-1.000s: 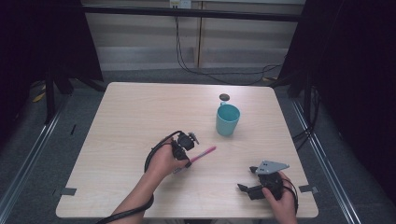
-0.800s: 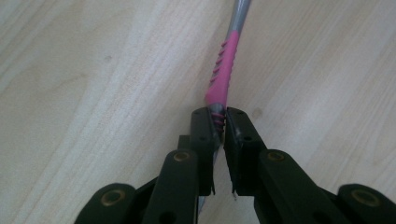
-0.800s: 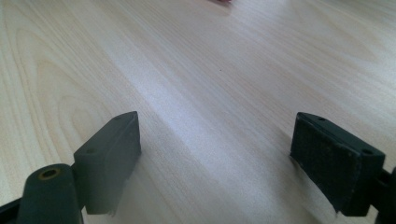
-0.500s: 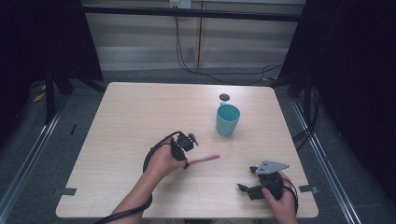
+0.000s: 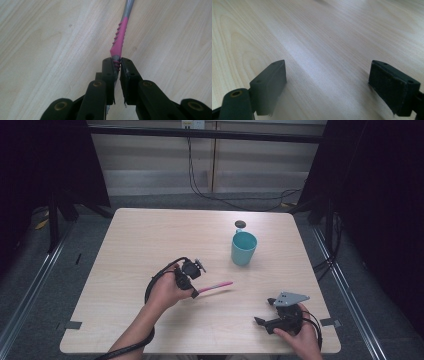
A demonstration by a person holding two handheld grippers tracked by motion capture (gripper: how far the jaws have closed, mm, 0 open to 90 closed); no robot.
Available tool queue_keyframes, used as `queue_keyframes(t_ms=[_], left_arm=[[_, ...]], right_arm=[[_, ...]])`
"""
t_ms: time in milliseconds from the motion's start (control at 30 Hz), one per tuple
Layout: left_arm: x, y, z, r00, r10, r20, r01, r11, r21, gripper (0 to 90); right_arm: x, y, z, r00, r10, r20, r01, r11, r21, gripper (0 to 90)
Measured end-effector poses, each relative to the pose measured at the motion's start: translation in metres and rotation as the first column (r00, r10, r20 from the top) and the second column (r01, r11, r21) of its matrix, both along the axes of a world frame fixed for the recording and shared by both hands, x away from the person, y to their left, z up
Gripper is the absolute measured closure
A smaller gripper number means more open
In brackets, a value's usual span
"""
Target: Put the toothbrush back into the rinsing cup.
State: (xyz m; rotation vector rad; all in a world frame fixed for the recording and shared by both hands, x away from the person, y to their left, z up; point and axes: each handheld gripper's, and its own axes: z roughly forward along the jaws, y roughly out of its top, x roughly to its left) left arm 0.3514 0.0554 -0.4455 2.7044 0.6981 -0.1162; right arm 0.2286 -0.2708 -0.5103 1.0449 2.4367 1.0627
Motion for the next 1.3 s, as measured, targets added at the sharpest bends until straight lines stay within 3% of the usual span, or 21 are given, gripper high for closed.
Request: queue_keyframes(t_ms=[233,267,300,600,667,700,733,1100,1200,1233,1300], left_arm=[[-0.001,0.003,0.003,1.0,-0.006,-0.006,0.005,0.9999,-0.013,82.5],[-0.001,0.003,0.003,1.0,-0.006,-0.004,0.006,0.9999,-0.012,82.5],[-0.001,0.003,0.003,0.9999,-0.006,-0.012,0.006,0.9999,-0.016,82.5],[-0.001,0.0,0.003,0.9996,-0.02,-0.021,0.02,0.9997,-0.016,82.5],[-0.002,0.0,0.003,0.9994,-0.023,-0.026,0.023,0.9995,-0.022,82.5],[-0.002,0.0,0.003,0.9994,-0.022,-0.028,0.021,0.9994,-0.028,82.5],[-0.002,0.0,0.003,0.9992,-0.024,-0.031,0.023,0.9994,-0.026,82.5],[-0.003,0.0,0.005,0.9989,-0.026,-0.04,0.024,0.9991,-0.035,82.5],[-0.004,-0.001,0.005,0.9985,-0.023,-0.05,0.021,0.999,-0.038,82.5],[-0.003,-0.002,0.005,0.9985,-0.029,-0.046,0.027,0.9989,-0.038,82.5],[-0.004,-0.004,0.005,0.9982,-0.035,-0.049,0.033,0.9987,-0.039,82.5]], right_arm=[[0.001,0.001,0.002,0.9999,0.01,-0.01,-0.01,1.0,-0.018,14.9],[0.002,0.002,0.004,0.9997,0.019,-0.013,-0.019,0.999,-0.03,15.8],[0.002,0.005,0.007,0.9994,0.032,0.015,-0.031,0.997,-0.075,19.1],[0.014,0.021,0.033,0.9948,0.094,0.039,-0.086,0.983,-0.162,19.2],[0.019,0.028,0.04,0.9923,0.116,0.043,-0.105,0.973,-0.205,19.2],[0.019,0.028,0.04,0.9923,0.116,0.043,-0.105,0.973,-0.205,19.2],[0.022,0.033,0.044,0.9888,0.138,0.056,-0.121,0.965,-0.233,19.7],[0.031,0.053,0.058,0.9724,0.214,0.093,-0.179,0.94,-0.289,22.3],[0.033,0.06,0.061,0.9649,0.24,0.107,-0.197,0.931,-0.308,22.6],[0.034,0.065,0.065,0.9576,0.263,0.118,-0.213,0.921,-0.326,23.4],[0.035,0.068,0.067,0.9519,0.282,0.12,-0.227,0.913,-0.339,24.6]])
